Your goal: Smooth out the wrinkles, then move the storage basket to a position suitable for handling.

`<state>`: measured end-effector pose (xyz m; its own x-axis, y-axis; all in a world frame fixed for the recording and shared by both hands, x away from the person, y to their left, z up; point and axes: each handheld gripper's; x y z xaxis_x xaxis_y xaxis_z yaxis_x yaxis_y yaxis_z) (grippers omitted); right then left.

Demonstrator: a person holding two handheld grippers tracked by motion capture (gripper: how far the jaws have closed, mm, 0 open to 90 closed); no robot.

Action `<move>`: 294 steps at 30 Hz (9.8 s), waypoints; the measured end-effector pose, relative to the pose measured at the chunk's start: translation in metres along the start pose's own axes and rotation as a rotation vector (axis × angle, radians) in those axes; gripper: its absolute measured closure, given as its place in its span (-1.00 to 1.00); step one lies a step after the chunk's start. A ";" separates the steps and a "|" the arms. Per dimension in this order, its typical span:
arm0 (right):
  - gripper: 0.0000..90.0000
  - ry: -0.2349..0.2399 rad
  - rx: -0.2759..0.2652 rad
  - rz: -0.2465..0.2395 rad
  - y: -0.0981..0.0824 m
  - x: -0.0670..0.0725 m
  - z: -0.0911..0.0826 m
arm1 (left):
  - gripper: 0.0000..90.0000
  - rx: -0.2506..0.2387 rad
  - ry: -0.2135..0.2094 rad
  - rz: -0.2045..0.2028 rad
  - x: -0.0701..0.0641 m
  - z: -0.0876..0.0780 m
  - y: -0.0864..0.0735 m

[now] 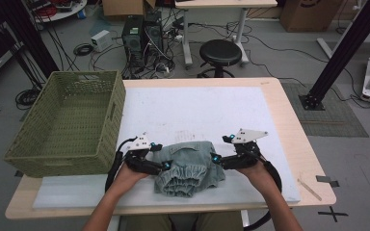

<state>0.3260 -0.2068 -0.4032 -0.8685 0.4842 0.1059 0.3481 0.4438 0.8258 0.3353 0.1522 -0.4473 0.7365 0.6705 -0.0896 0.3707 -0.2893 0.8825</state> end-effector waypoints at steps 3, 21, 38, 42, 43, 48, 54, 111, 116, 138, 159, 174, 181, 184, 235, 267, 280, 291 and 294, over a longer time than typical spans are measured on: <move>-0.51 0.008 -0.009 0.009 0.001 0.000 0.000 | -0.52 -0.077 -0.010 -0.062 0.005 -0.006 0.000; -0.51 0.000 -0.013 0.004 0.008 -0.003 0.004 | -0.52 -0.243 0.041 -0.107 0.011 -0.023 0.020; -0.51 -0.064 -0.015 0.025 0.003 -0.011 -0.010 | -0.52 -0.251 0.065 -0.066 0.006 -0.026 0.031; -0.51 -0.064 -0.014 0.024 0.002 -0.011 -0.010 | -0.52 -0.250 0.067 -0.062 0.005 -0.026 0.031; -0.51 -0.063 -0.017 0.023 0.003 -0.011 -0.011 | -0.52 -0.248 0.065 -0.061 0.005 -0.026 0.031; -0.51 -0.065 -0.014 0.030 0.004 -0.014 -0.010 | -0.52 -0.231 0.081 -0.070 0.007 -0.025 0.030; -0.50 -0.037 0.059 0.089 -0.003 -0.014 0.005 | -0.52 -0.108 0.110 -0.126 0.008 -0.016 0.017; 0.69 -0.112 0.083 0.132 0.002 -0.023 0.035 | 0.05 -0.189 0.231 -0.221 0.037 0.002 0.021; 0.54 -0.082 0.111 0.115 0.000 -0.013 0.034 | -0.25 -0.218 0.215 -0.199 0.031 -0.003 0.025; 0.97 -0.082 0.155 0.066 0.000 -0.008 0.034 | -0.34 -0.182 0.180 -0.212 0.031 -0.007 0.024; 0.63 0.018 0.132 0.002 -0.003 0.000 0.034 | -0.34 -0.185 0.154 -0.212 0.028 -0.008 0.025; 0.21 0.073 0.039 0.027 -0.013 -0.001 0.018 | -0.34 -0.188 0.140 -0.205 0.024 -0.008 0.028; -0.18 -0.001 -0.085 0.063 0.022 -0.003 0.020 | -0.34 -0.193 0.124 -0.198 0.020 -0.006 0.032; -0.28 0.007 -0.035 0.037 0.031 -0.001 0.035 | -0.36 -0.193 0.098 -0.190 0.018 -0.004 0.032; -0.52 -0.075 -0.045 0.037 -0.012 -0.014 -0.015 | -0.46 -0.212 0.099 -0.080 0.003 -0.016 0.030; -0.52 -0.127 -0.065 0.042 -0.024 -0.015 -0.041 | -0.46 -0.225 0.118 -0.124 0.001 -0.024 0.031; -0.52 -0.130 -0.059 0.042 -0.027 -0.015 -0.041 | -0.46 -0.147 0.168 -0.156 0.001 -0.018 0.028; -0.52 -0.125 -0.057 0.042 -0.027 -0.014 -0.040 | -0.46 -0.072 0.218 -0.206 0.005 -0.013 0.022; -0.52 -0.125 -0.056 0.042 -0.026 -0.013 -0.039 | -0.46 -0.074 0.214 -0.205 0.005 -0.014 0.021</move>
<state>0.3144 -0.2545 -0.4046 -0.8019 0.5928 0.0739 0.3597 0.3804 0.8520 0.3387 0.1589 -0.4225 0.5114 0.8409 -0.1772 0.4517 -0.0877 0.8878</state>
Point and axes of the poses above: each handheld gripper's, and its own axes: z roughly forward along the jaws, y roughly out of its top, x roughly to its left, and after that the axes turned 11 degrees about y, right-handed
